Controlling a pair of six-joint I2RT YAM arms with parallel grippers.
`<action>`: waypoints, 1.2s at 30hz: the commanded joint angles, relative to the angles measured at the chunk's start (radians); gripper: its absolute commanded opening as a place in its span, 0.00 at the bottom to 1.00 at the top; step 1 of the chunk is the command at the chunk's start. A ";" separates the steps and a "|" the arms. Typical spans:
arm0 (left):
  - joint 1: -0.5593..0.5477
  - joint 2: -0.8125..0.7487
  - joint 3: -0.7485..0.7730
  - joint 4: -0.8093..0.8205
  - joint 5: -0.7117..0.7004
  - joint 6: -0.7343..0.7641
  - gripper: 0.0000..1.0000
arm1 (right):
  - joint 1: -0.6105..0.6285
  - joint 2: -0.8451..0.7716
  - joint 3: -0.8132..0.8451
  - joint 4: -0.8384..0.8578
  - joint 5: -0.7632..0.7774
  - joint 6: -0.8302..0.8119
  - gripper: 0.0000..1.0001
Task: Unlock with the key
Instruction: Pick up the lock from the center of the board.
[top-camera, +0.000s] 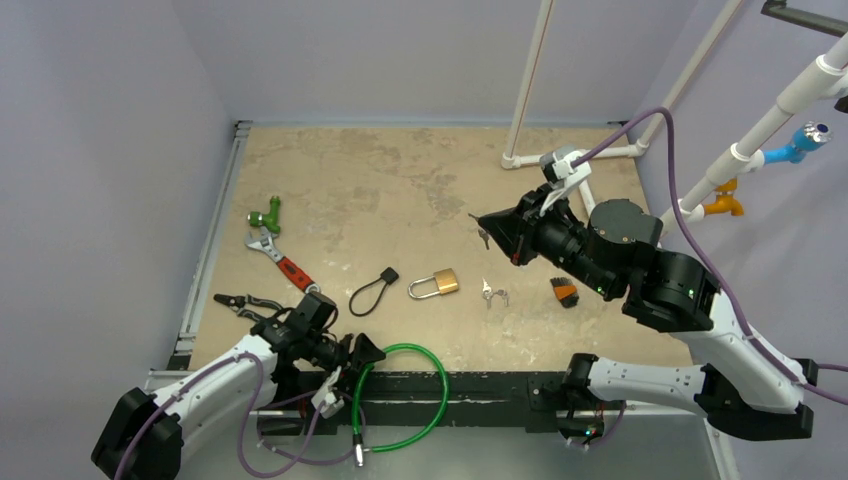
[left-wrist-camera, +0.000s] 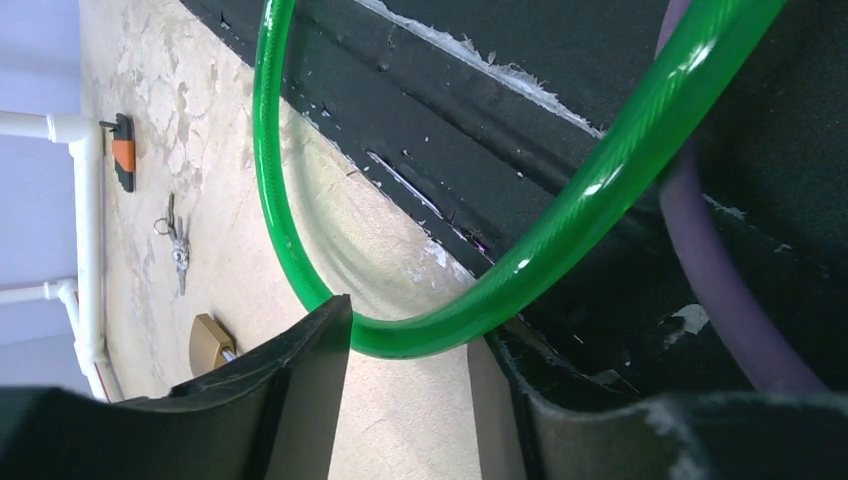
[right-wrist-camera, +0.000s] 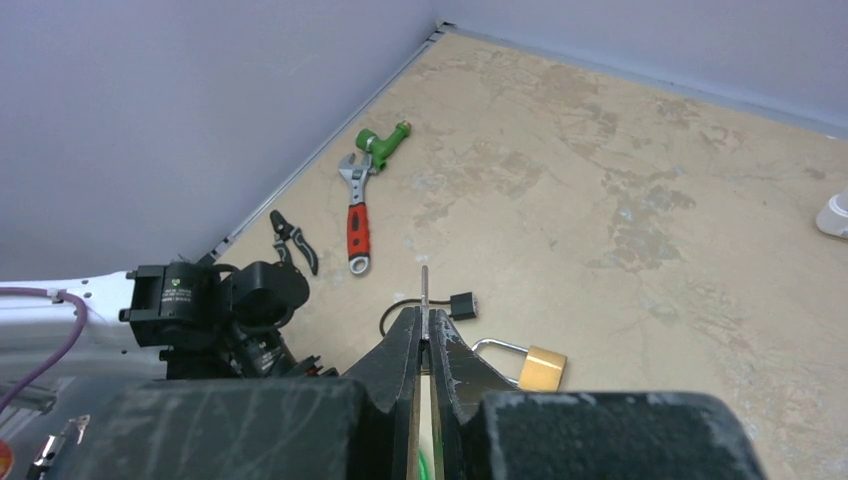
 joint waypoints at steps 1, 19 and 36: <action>0.005 0.007 -0.037 -0.039 0.070 0.632 0.40 | -0.009 -0.006 -0.004 0.032 0.021 -0.003 0.00; 0.027 -0.117 0.431 -0.072 -0.156 -0.098 0.00 | -0.024 0.003 0.021 0.030 -0.003 0.003 0.00; 0.026 0.265 1.221 -1.188 -0.482 -0.664 0.00 | -0.030 0.030 0.039 0.052 -0.044 -0.002 0.00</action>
